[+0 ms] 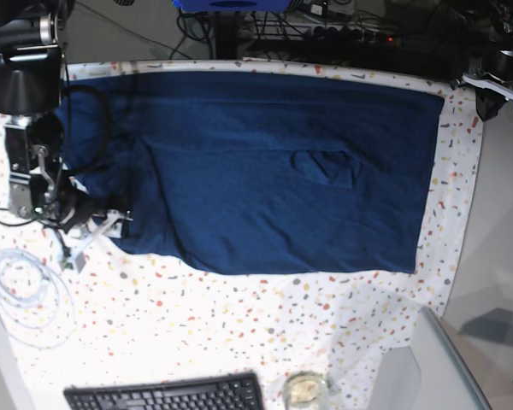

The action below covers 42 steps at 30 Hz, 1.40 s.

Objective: Layout the t-shirt on the table in an organized manner, then fold the t-shirt properly
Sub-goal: 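Grasp the shirt's side edge with the right gripper and pull it outward, then regrasp the fabric further along the side edge with the right gripper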

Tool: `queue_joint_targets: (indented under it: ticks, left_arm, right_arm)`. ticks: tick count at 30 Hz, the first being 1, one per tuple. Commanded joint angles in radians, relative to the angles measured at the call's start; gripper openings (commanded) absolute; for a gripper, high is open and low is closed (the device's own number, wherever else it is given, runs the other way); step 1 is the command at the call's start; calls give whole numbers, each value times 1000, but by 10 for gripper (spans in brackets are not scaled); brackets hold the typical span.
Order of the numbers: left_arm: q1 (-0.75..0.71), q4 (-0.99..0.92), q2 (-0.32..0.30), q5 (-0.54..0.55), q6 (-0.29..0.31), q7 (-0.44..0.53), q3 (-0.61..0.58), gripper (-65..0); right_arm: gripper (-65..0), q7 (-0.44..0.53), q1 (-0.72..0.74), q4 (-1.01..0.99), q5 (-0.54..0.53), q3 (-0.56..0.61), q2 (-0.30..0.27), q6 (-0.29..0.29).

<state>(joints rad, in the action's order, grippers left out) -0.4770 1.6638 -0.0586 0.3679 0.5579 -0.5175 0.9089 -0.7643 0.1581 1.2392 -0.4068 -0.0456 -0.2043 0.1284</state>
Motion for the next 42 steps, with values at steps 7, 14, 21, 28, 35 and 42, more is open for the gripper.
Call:
queue_joint_targets:
  ticks: [7,14,21,28,35,42]
  left_arm:
    - [-2,39,4,13,3,21,-9,-650]
    - [-22,83,7,7,3,23,-57,-650]
    - [-18,80,29,15,3,23,-58,-650]
    - [-55,78,29,15,3,24,-50,-650]
    - [-90,78,27,15,3,29,-49,-650]
    - [-90,78,27,15,3,29,-49,-650]
  right_arm:
    - [-201,12,-36,259,-13,-4,-37,9]
    - [-201,16,-62,222,-14,-4,-77,9]
    - [-197,33,-16,38,-14,-3,-77,9]
    - [-197,119,47,-112,-13,6,-70,9]
    - [-203,164,123,-273,-13,6,-68,10]
    - [-203,157,94,-258,-14,8,-56,14]
